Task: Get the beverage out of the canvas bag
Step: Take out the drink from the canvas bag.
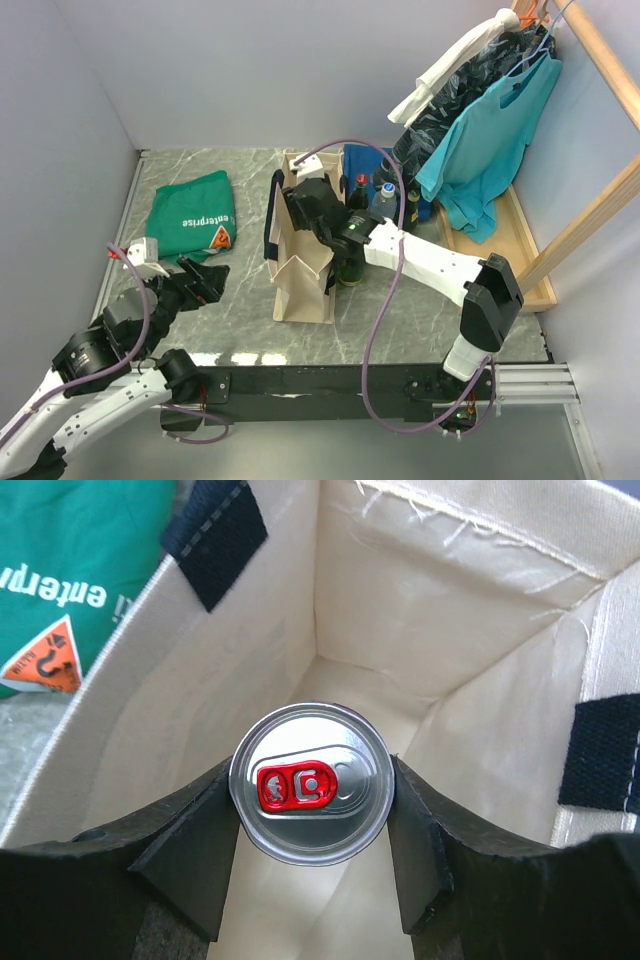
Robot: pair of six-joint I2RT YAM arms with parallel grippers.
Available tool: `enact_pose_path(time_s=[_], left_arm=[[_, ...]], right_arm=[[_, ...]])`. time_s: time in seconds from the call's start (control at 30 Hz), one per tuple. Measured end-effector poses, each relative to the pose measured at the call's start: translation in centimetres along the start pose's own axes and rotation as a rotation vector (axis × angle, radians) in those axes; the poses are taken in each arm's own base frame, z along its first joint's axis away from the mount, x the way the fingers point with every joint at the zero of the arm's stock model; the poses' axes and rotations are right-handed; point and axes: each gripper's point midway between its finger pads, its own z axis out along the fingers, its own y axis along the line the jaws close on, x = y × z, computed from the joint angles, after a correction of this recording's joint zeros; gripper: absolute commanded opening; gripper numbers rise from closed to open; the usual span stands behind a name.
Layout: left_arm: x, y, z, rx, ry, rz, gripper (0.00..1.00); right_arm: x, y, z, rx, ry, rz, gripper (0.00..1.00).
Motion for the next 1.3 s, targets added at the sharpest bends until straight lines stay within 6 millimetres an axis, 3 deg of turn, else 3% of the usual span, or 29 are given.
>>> enact_pose_path(time_s=[0.17, 0.47, 0.77, 1.3], left_arm=[[0.5, -0.6, 0.7, 0.007, 0.025, 0.040, 0.96], [3.5, -0.7, 3.0, -0.057, 0.145, 0.136, 0.96], [2.9, -0.7, 2.6, -0.042, 0.123, 0.119, 0.96], [2.7, -0.5, 2.7, -0.061, 0.111, 0.115, 0.96]], right_arm=[[-0.4, 0.3, -0.1, -0.007, -0.016, 0.002, 0.00], [-1.8, -0.1, -1.3, -0.011, -0.049, -0.002, 0.00], [-3.7, -0.9, -2.9, -0.016, -0.095, 0.008, 0.00], [-4.3, -1.3, -4.2, -0.026, -0.104, 0.009, 0.00]])
